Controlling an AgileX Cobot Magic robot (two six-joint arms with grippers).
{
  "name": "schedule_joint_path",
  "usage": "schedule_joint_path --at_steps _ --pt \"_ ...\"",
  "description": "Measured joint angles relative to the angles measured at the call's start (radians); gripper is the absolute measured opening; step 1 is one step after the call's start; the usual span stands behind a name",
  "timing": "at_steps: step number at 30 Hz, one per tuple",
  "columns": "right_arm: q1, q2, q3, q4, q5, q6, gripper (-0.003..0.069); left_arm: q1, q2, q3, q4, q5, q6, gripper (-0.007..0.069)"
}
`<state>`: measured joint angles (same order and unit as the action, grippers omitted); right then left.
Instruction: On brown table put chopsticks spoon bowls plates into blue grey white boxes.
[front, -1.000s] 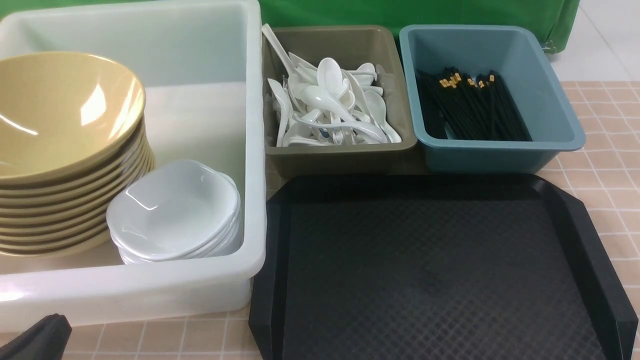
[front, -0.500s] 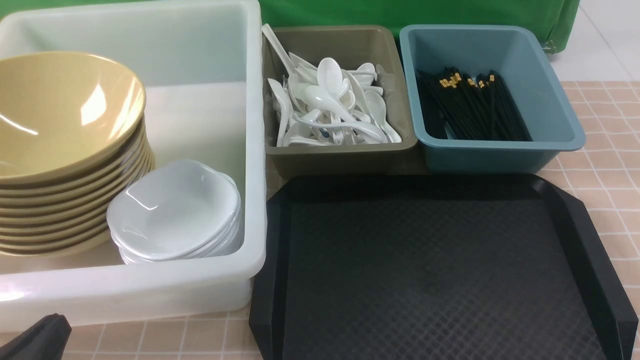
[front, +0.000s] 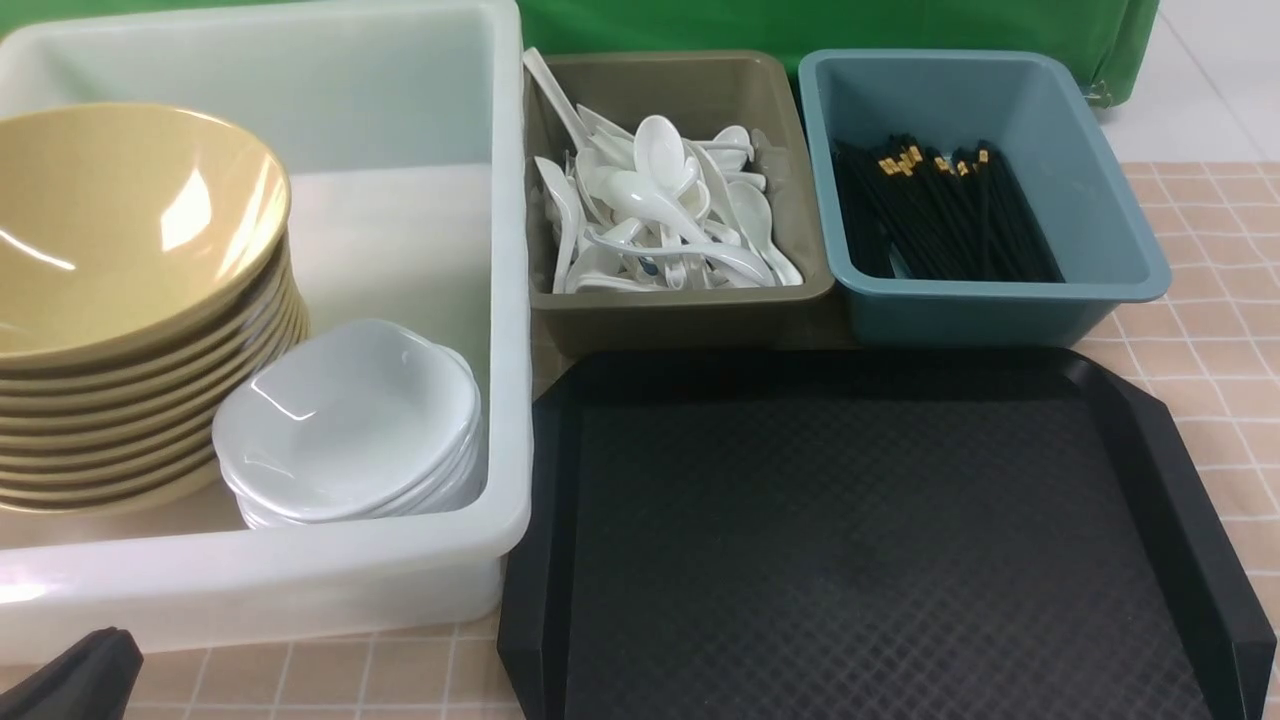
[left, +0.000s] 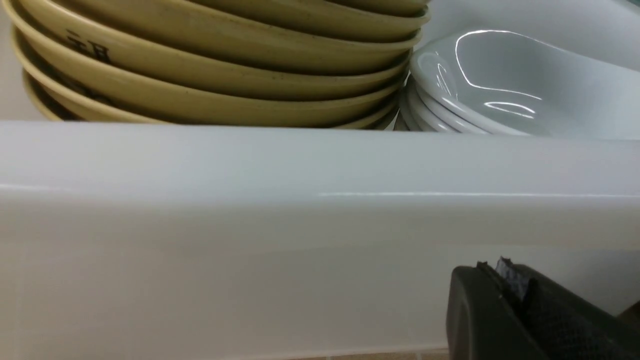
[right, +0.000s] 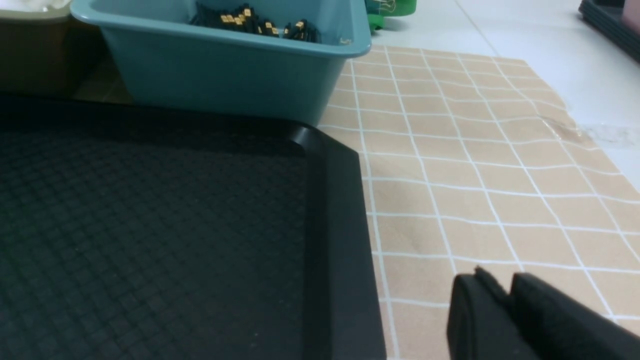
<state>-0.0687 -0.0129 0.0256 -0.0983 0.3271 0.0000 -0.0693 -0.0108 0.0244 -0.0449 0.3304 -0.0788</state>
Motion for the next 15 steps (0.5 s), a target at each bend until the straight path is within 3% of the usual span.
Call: schedule_joint_path --at_steps 15 --pt "0.0 0.0 0.0 0.0 0.0 0.0 0.0141 0.0 0.0 0.0 0.0 0.0 -0.003 0.0005"
